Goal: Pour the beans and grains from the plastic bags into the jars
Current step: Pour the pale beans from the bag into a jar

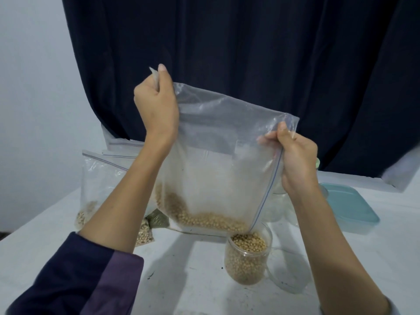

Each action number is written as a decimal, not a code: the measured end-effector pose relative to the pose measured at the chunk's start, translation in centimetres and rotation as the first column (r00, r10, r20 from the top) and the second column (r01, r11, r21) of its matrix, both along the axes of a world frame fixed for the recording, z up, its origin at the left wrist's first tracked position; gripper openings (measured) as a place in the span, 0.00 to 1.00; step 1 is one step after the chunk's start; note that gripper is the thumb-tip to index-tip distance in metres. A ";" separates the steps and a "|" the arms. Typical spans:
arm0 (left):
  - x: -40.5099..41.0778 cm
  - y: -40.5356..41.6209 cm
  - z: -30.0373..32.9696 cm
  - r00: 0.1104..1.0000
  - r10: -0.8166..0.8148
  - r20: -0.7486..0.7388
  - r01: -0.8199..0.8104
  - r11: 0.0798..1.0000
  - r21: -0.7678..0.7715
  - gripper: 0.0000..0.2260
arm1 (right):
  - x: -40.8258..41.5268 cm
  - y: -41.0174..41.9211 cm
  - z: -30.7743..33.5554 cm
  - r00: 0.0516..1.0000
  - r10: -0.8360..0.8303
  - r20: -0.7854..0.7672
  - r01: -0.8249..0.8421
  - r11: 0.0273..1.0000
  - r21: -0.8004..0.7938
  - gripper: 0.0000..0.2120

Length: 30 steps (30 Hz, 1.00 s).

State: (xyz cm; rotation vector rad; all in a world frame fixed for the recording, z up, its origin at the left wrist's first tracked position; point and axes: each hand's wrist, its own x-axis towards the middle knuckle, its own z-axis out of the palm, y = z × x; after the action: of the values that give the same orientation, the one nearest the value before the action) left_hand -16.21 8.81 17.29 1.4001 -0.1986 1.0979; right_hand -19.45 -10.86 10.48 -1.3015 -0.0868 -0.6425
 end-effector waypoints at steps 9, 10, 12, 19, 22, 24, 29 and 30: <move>0.2 -0.1 0.4 1.000 0.022 -0.005 -0.022 1.000 0.006 0.23 | -0.6 0.9 -0.3 0.999 -0.052 0.000 0.052 0.997 0.057 0.16; 0.3 0.0 0.4 1.000 0.026 -0.005 -0.026 1.000 0.014 0.22 | -0.6 0.9 -0.3 0.998 -0.064 0.008 0.063 0.996 0.062 0.16; 0.2 0.2 0.4 0.999 0.043 -0.002 -0.043 0.999 0.023 0.22 | -0.7 1.0 -0.3 0.998 -0.055 0.022 0.053 0.996 0.074 0.16; -0.1 0.5 0.3 0.988 0.147 -0.047 -0.142 0.985 0.097 0.22 | -0.9 1.2 -0.2 0.999 -0.045 0.020 0.043 0.995 0.085 0.16; 0.1 0.5 0.3 0.988 0.126 -0.089 -0.116 0.987 0.116 0.22 | -1.0 1.2 -0.3 0.999 -0.037 0.009 0.036 0.994 0.104 0.16; 0.3 0.6 0.0 0.992 0.069 -0.109 -0.056 0.991 0.119 0.20 | -0.9 1.1 -0.3 0.999 -0.045 0.013 0.043 0.992 0.118 0.16; 0.5 1.4 -0.3 0.987 0.093 -0.129 -0.048 0.947 0.319 0.15 | -0.9 0.6 -0.3 0.999 -0.050 0.002 0.049 0.989 0.139 0.16; 0.7 1.6 -0.4 0.985 0.130 -0.116 -0.079 0.926 0.369 0.15 | -1.0 0.5 -0.3 0.999 -0.050 0.000 0.050 0.989 0.139 0.16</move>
State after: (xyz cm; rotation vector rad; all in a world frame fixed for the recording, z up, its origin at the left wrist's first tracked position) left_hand -15.56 10.40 16.84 1.8311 -0.2366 1.0823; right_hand -20.41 -10.37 10.18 -1.1712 -0.0119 -0.6821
